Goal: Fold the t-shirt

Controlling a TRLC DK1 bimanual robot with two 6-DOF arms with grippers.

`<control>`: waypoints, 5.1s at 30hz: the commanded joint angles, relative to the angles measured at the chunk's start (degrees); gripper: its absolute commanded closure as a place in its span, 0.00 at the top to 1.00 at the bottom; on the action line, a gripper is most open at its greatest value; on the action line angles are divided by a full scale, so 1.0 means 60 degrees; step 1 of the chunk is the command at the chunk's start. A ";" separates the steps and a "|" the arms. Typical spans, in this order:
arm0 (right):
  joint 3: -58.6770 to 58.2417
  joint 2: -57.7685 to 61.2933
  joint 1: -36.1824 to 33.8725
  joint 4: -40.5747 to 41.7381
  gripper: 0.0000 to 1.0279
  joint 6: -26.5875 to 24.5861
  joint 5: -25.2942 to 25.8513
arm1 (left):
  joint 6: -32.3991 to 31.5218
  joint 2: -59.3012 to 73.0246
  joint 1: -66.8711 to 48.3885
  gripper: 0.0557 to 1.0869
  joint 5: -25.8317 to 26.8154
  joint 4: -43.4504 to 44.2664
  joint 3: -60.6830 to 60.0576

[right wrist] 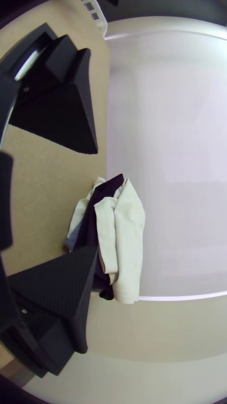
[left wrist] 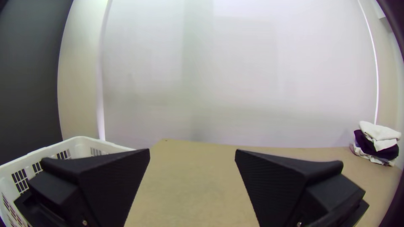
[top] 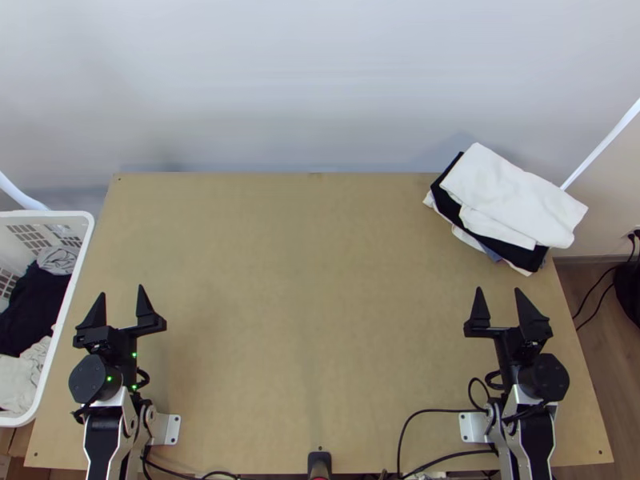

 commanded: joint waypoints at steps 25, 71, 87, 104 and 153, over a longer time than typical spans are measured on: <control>-0.0056 -0.0020 0.0094 -0.0162 0.96 0.0103 0.0051 | -0.0142 -0.0097 -0.0016 0.96 0.0078 -0.0124 -0.0399; -0.0056 -0.0020 0.0094 -0.0162 0.96 0.0103 0.0051 | -0.0919 0.4093 0.4627 0.96 0.0371 -0.1574 0.6325; -0.0056 -0.0020 0.0094 -0.0162 0.96 0.0103 0.0051 | -0.1168 1.1813 0.9491 0.96 0.2861 -0.5954 1.0587; -0.0056 -0.0020 0.0094 -0.0162 0.96 0.0103 0.0051 | 0.0282 2.0001 0.9798 0.95 0.3945 -0.6643 1.5788; -0.0056 -0.0020 0.0094 -0.0162 0.96 0.0103 0.0051 | 0.1498 2.5860 0.9271 0.04 0.3945 -0.6144 2.1032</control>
